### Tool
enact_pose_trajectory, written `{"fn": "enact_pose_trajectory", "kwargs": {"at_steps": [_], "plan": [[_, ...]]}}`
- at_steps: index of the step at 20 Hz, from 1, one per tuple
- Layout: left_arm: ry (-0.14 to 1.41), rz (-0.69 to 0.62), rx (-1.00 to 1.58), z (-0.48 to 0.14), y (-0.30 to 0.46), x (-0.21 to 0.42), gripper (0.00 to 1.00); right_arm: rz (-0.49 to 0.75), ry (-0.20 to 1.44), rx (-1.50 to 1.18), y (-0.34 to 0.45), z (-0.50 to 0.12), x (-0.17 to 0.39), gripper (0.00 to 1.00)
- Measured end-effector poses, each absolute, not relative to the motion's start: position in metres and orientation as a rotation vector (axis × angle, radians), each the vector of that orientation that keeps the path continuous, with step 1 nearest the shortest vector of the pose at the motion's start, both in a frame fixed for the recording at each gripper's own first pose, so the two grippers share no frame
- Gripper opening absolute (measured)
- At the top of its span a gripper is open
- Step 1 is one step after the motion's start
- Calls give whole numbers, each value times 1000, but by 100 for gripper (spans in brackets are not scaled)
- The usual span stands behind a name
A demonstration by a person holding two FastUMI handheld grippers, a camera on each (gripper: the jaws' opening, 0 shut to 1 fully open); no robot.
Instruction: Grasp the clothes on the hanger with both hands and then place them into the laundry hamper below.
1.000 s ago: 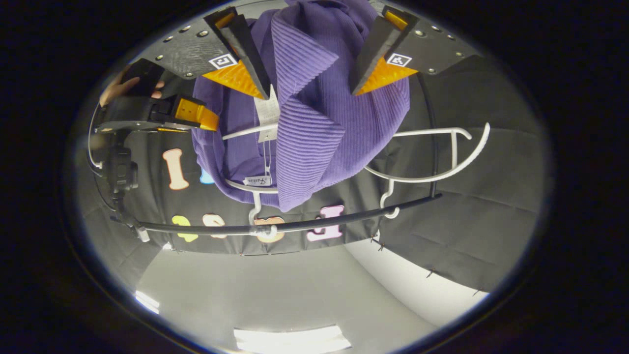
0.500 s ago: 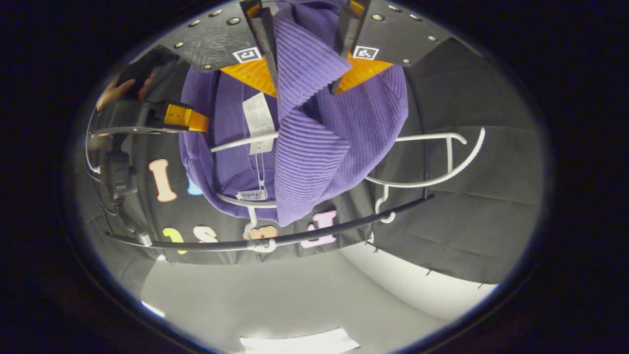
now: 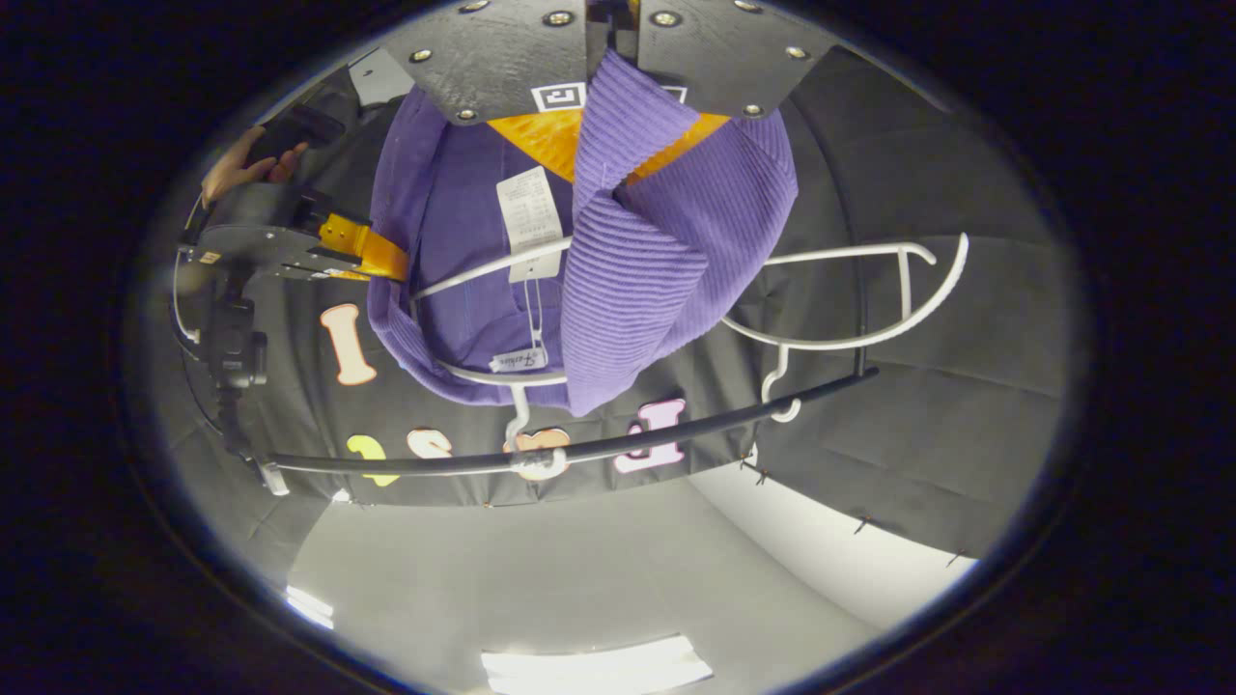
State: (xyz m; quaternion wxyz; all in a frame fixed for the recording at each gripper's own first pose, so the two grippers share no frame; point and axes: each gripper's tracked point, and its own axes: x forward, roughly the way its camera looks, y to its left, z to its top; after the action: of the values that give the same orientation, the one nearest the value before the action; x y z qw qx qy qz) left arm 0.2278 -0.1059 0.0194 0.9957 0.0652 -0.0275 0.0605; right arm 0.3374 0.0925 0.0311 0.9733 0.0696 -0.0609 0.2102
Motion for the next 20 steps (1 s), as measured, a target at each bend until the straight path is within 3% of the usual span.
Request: {"fn": "enact_pose_trajectory", "kwargs": {"at_steps": [12,20], "plan": [[-143,79,197,101,-114,188,8,343,-293,143,47,111,357,2],[-165,141,286,149,-66,176,8,305,-346,102,27,126,382,2]]}}
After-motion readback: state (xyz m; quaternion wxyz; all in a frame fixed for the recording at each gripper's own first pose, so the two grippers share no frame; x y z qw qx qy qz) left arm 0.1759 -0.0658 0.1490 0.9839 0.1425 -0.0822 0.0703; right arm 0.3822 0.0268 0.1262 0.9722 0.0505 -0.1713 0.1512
